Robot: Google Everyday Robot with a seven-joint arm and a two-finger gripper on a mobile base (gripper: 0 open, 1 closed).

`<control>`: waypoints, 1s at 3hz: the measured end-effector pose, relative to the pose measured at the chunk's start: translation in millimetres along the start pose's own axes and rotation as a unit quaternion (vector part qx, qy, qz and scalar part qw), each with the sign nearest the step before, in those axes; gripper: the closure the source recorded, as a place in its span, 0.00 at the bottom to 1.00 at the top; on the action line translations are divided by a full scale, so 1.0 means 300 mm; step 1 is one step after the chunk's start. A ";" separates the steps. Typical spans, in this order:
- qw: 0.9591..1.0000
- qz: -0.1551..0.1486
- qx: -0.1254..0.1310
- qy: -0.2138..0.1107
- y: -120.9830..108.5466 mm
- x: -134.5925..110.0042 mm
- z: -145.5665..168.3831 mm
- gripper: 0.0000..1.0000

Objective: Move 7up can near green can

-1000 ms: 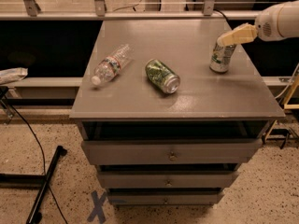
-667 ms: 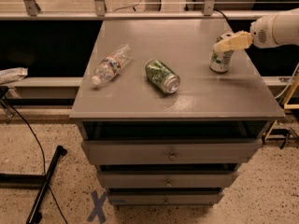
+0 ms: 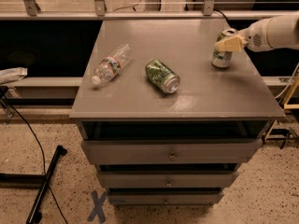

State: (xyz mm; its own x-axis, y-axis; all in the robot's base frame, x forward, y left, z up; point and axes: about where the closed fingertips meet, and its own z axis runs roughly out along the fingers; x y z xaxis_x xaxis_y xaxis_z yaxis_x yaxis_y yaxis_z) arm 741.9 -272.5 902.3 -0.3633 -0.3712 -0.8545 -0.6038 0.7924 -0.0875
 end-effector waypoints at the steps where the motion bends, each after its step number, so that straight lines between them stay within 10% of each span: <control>1: 0.999 -0.038 -0.025 -0.018 0.043 -0.062 -0.008 0.72; 3: 0.979 -0.156 -0.113 -0.068 0.237 -0.200 -0.005 1.00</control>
Offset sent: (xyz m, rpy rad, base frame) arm -0.0225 0.0709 0.0681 -0.0768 -0.2626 0.4084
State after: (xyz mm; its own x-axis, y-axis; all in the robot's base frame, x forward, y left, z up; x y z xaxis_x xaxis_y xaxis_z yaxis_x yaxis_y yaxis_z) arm 719.8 -194.7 948.0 -0.0468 -0.4977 -0.8661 -0.8173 0.5175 -0.2532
